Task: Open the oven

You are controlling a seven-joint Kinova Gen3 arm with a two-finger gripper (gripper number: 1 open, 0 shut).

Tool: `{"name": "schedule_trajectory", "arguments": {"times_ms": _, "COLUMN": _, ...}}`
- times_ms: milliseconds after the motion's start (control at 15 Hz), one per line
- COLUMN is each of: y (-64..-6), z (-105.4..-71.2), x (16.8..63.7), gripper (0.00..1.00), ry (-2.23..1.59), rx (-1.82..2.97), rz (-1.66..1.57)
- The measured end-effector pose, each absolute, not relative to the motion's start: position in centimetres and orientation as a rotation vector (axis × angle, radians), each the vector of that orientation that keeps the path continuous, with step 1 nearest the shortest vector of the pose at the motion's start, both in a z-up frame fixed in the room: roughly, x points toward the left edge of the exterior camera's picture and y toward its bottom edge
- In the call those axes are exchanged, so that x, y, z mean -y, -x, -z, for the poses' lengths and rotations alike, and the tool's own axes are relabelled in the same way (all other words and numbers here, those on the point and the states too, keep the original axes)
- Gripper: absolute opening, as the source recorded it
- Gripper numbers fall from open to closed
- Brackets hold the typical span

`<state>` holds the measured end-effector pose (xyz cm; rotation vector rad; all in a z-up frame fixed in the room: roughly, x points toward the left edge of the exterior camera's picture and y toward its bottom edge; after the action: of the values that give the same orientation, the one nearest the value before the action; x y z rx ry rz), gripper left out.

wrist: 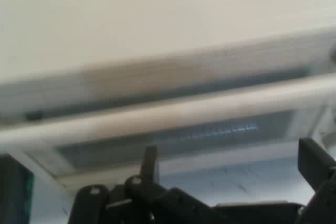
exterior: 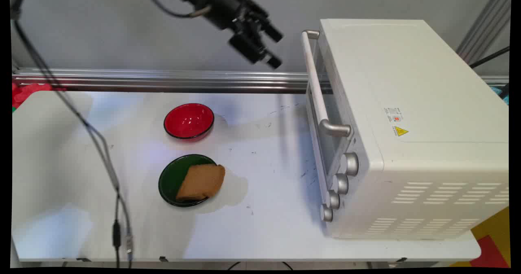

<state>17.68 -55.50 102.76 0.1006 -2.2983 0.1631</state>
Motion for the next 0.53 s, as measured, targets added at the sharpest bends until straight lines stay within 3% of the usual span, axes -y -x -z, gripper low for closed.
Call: {"name": "schedule_trajectory", "arguments": {"times_ms": 533, "y": -12.5, "z": -104.4, "x": 59.7, "gripper": 1.00, "ry": -0.174, "rx": 2.281, "rz": -0.165}}
